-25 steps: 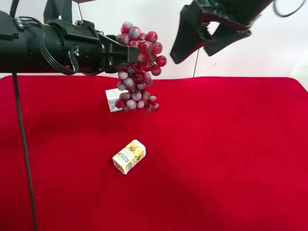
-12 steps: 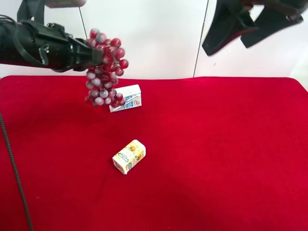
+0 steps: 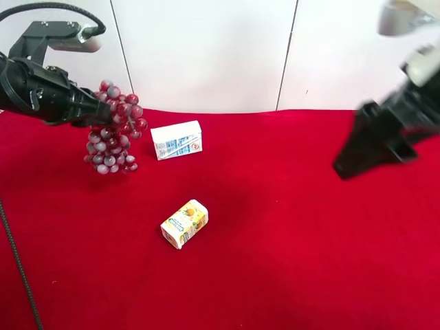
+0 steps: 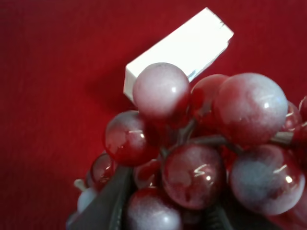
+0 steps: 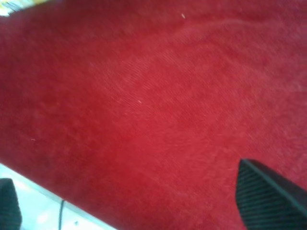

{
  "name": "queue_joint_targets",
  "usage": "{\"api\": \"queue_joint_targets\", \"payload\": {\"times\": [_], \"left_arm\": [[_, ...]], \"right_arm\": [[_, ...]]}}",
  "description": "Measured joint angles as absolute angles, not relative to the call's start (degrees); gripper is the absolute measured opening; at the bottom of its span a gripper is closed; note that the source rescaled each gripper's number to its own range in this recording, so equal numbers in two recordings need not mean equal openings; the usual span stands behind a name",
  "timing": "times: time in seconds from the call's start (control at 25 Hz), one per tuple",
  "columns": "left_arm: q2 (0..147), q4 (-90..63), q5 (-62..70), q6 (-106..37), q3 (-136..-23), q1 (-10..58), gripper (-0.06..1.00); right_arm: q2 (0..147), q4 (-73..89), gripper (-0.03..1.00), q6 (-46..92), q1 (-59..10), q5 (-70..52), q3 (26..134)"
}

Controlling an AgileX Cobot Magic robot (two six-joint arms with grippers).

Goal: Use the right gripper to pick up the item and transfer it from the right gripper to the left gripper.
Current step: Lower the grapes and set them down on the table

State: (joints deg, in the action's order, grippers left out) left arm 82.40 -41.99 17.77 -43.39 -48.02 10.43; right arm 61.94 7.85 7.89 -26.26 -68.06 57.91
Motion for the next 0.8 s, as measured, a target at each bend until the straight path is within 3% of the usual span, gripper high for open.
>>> {"api": "queue_joint_targets", "payload": {"times": [0.56,0.8], "left_arm": [[86.4,-17.92,30.0,-18.84,-48.02,10.24,0.0],[89.16,-14.42,30.25,-15.95,-48.4,10.24,0.0]], "right_arm": [[29.39,-2.37,0.87,2.49,-26.49,-64.68,43.68],[21.81,-4.91,0.87,0.0,-26.49,-65.03,38.75]]}}
